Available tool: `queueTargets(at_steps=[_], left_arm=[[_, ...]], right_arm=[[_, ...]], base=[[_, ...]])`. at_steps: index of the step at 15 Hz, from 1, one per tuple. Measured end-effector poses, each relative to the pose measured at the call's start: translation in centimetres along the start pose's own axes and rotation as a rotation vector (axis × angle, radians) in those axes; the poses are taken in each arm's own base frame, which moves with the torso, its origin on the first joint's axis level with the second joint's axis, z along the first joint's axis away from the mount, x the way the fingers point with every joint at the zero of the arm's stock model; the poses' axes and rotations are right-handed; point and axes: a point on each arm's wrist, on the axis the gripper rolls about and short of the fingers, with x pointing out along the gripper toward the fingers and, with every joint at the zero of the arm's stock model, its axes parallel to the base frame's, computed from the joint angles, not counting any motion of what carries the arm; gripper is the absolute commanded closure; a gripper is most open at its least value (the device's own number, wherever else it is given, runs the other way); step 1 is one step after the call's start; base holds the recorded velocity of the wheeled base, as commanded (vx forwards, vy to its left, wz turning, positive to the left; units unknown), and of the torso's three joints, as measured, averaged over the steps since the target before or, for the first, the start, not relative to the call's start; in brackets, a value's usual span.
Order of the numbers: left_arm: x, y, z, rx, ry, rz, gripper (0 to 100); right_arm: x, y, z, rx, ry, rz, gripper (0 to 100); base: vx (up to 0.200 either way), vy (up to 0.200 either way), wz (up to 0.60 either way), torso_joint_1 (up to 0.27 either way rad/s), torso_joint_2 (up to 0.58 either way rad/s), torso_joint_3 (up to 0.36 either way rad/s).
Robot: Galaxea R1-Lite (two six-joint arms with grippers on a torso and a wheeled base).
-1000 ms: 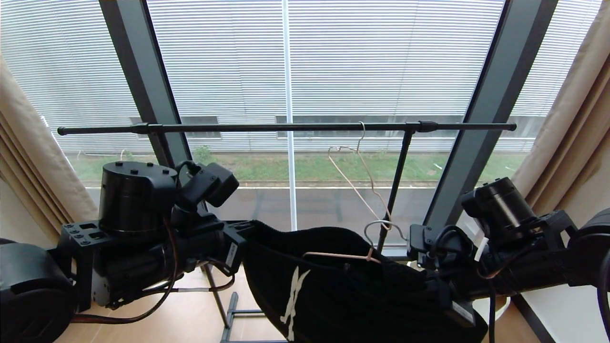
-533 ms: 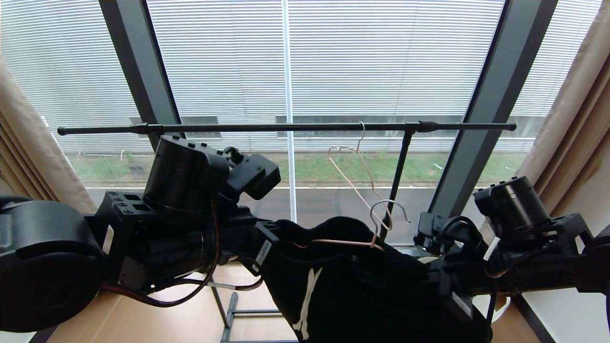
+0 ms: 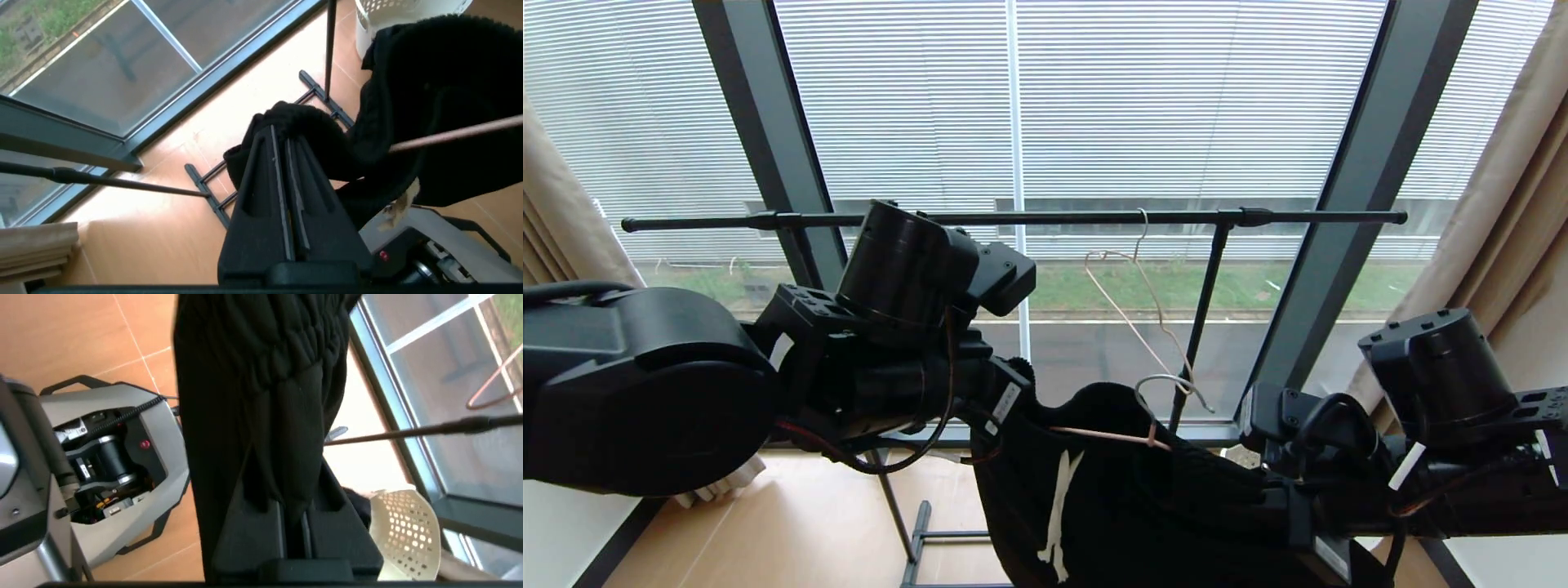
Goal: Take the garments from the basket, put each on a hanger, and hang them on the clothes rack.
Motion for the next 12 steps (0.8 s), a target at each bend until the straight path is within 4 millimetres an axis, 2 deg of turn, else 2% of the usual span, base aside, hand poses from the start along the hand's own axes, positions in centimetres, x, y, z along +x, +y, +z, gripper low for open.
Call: queueTargets(at_steps=[5,9,12], left_arm=[[0.4,0.9,2.0,-0.101,0.004,0.049,100],[0.6,0.8,1.9,-0.117,0.012,0.055,100],[-0.3,-0.1,1.9,-0.099,0.002,0.031,100]], right_arm=[[0.2,1.5,-0.3,-0.072,-0.075,-0.001,100],[0.9,2.5,-0.2,-0.092,-0.093,0.029,100],[1.9,2.3,0.4,-0.019,-0.13,0.016,100]], base=[[0.0,0.0,0.0,0.0,0.0,0.0],[0.0,0.0,0.0,0.0,0.0,0.0],[0.0,0.0,0.0,0.0,0.0,0.0]])
